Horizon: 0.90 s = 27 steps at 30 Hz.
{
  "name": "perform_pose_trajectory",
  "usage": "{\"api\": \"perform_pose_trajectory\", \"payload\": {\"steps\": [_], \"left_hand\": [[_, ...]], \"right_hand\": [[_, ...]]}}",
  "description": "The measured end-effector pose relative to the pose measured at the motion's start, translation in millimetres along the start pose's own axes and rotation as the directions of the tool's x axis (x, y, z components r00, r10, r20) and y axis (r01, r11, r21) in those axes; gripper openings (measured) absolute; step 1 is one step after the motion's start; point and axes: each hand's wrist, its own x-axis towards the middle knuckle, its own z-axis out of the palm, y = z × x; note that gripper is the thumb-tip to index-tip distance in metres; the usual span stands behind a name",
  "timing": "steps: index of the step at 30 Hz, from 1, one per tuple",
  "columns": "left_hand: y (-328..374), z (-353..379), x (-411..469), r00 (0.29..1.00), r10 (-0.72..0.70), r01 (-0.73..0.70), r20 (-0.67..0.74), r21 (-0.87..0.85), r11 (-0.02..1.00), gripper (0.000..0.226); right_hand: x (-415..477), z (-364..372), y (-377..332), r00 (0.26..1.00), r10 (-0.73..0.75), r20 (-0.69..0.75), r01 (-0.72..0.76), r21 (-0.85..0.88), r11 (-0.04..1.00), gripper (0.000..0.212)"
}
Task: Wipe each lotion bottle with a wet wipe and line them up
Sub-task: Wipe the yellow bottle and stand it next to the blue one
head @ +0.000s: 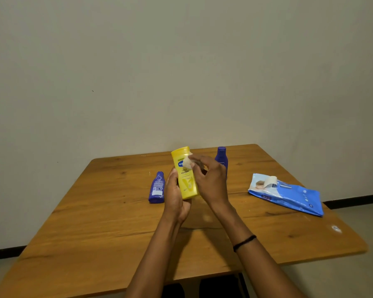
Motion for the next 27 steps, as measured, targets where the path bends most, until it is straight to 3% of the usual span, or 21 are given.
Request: {"api": "perform_pose_trajectory", "payload": {"steps": [4, 9, 13, 19, 22, 25, 27], "left_hand": [[-3, -4, 0, 0.999, 0.024, -0.022, -0.034, 0.040, 0.999, 0.033], [-2, -4, 0, 0.994, 0.104, -0.106, 0.034, 0.074, 0.992, 0.049], [-4, -9, -1, 0.990, 0.138, -0.141, 0.041, 0.078, 0.987, 0.042], [-7, -11, -5, 0.992, 0.051, -0.054, 0.113, 0.023, 0.998, 0.042], [-12, -6, -10, 0.992, 0.052, -0.060, 0.118, 0.060, 0.996, 0.056], [-13, -2, -15, 0.990, 0.015, -0.027, 0.142, 0.077, 0.997, 0.032], [-11, -2, -14, 0.992, -0.019, 0.008, 0.122, 0.087, 0.996, 0.035]], "right_hand": [[-35, -4, 4, 1.000, 0.003, -0.026, -0.003, 0.012, 1.000, 0.023], [-64, -11, 2, 0.998, -0.008, -0.055, 0.010, 0.039, 0.999, 0.027], [-79, -12, -2, 0.998, -0.011, -0.065, 0.017, 0.091, 0.996, 0.028], [-67, -6, -6, 0.997, -0.043, -0.056, 0.048, 0.084, 0.995, 0.028], [-35, 0, -10, 0.998, -0.044, -0.044, 0.048, 0.078, 0.996, 0.025], [-2, 4, -13, 0.999, -0.035, -0.040, 0.039, 0.091, 0.995, 0.023], [11, 6, -14, 0.999, -0.041, -0.011, 0.042, 0.093, 0.995, 0.021]]}}
